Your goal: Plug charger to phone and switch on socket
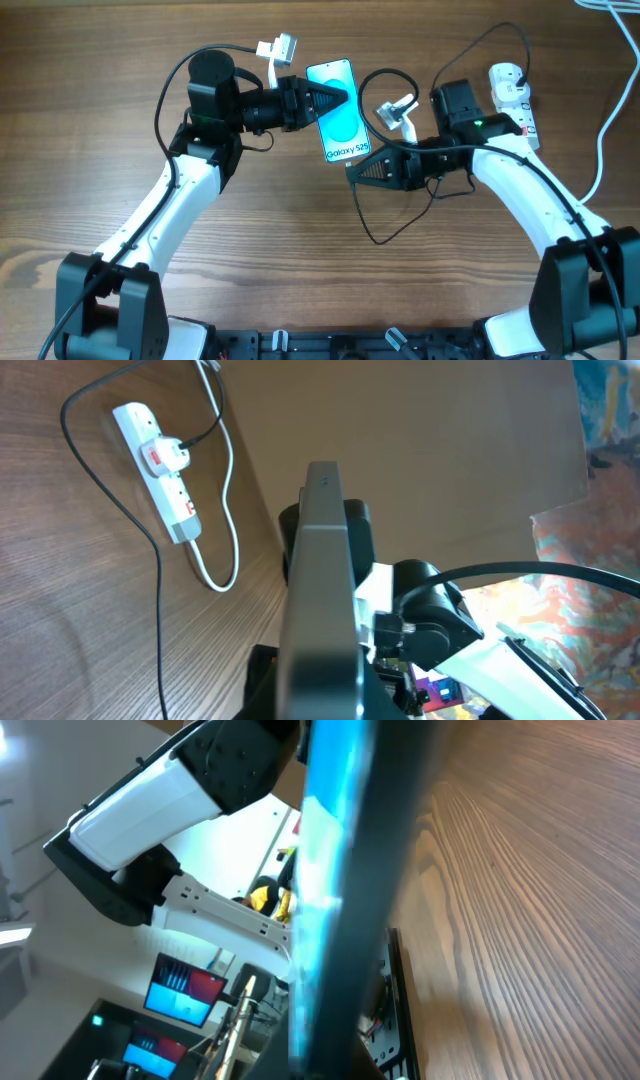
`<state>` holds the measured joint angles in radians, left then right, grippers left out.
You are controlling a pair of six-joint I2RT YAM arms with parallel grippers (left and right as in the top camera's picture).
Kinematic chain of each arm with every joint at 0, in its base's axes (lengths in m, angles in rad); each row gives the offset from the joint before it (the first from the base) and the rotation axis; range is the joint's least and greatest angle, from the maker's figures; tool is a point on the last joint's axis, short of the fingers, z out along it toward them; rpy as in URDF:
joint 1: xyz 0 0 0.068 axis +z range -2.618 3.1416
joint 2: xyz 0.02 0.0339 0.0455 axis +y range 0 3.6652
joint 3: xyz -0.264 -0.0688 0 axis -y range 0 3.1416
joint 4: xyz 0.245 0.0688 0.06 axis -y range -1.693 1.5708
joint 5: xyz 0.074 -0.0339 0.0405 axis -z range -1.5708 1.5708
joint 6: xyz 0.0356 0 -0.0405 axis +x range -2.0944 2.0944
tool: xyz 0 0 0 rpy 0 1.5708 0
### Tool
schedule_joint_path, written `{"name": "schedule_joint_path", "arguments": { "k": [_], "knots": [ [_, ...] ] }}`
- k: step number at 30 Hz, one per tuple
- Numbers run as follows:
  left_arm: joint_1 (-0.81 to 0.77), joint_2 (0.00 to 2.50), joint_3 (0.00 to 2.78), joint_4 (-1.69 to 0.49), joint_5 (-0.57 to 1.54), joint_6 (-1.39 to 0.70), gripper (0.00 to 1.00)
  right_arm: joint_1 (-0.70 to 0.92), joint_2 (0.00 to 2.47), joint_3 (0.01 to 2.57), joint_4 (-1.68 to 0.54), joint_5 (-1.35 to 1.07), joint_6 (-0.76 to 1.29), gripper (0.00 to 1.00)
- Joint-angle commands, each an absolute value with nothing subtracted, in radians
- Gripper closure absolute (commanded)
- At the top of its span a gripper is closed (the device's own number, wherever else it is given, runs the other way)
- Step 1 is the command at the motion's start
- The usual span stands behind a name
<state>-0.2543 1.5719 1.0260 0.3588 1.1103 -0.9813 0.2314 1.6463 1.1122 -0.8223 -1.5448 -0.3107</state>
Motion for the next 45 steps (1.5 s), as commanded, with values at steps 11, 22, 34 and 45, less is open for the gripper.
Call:
{"name": "schedule_joint_path", "arguments": {
  "k": [11,22,34,45],
  "knots": [
    [-0.249,1.553,1.042,0.325,1.106,-0.950,0.96,0.233,1.607,1.112,-0.797,-1.514,-0.221,0.95],
    [-0.251,1.553,1.042,0.325,1.110,-0.950,0.96,0.233,1.607,1.112,-0.737,-1.494,-0.137,0.96],
    [-0.239,1.553,1.042,0.326,1.109,-0.946,0.96,0.233,1.607,1.112,-0.765,-1.497,-0.131,0.96],
    [-0.231,1.553,1.042,0.326,1.109,-0.946,0.96,0.233,1.606,1.112,-0.767,-1.551,-0.155,0.96]
  ]
}}
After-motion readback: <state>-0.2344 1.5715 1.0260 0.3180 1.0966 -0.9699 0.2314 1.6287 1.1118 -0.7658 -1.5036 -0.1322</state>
